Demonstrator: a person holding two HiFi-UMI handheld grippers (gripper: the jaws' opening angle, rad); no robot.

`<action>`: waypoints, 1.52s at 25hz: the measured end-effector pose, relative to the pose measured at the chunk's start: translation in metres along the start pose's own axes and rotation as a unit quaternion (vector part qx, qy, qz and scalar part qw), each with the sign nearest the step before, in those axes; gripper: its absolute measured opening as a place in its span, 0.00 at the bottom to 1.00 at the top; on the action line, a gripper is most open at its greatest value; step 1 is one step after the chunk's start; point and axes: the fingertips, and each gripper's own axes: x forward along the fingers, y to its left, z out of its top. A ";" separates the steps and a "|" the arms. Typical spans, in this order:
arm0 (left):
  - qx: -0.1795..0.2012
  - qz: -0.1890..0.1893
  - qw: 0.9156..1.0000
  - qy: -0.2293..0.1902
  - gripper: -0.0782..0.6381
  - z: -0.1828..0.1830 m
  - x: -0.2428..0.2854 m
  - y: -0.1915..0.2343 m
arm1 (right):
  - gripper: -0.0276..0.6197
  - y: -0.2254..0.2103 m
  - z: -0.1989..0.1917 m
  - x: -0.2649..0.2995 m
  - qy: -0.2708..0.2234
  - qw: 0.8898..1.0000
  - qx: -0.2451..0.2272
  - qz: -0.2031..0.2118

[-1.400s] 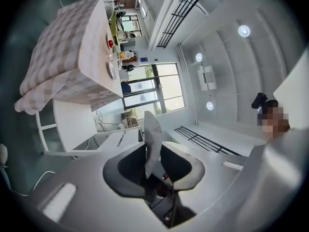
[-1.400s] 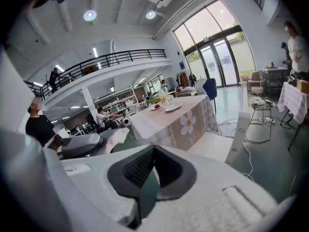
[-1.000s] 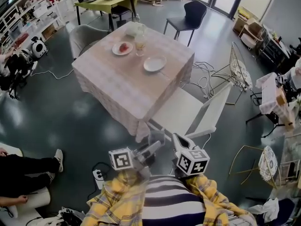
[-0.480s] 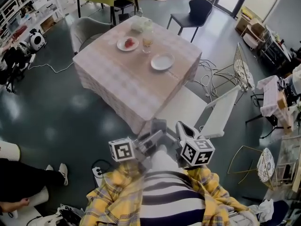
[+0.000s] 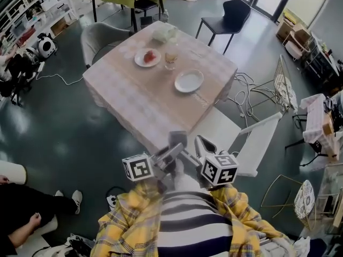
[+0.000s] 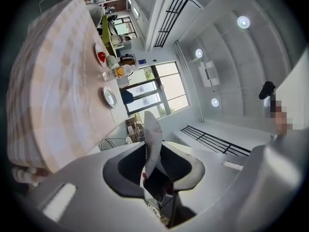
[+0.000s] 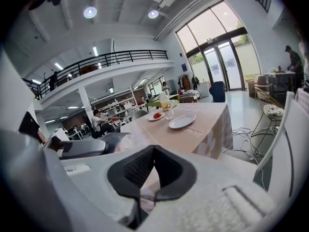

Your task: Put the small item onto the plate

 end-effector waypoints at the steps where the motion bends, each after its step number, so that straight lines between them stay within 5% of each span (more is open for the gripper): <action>1: 0.004 0.002 1.000 0.000 0.22 0.006 0.008 0.001 | 0.05 -0.002 0.005 0.007 0.002 1.000 -0.001 0.004; 24: 0.065 0.069 0.995 -0.020 0.22 0.118 0.124 0.066 | 0.05 -0.059 0.096 0.137 0.027 0.999 -0.012 0.028; 38: 0.023 0.097 0.995 -0.009 0.22 0.148 0.157 0.115 | 0.05 -0.088 0.110 0.196 0.051 0.999 -0.007 0.013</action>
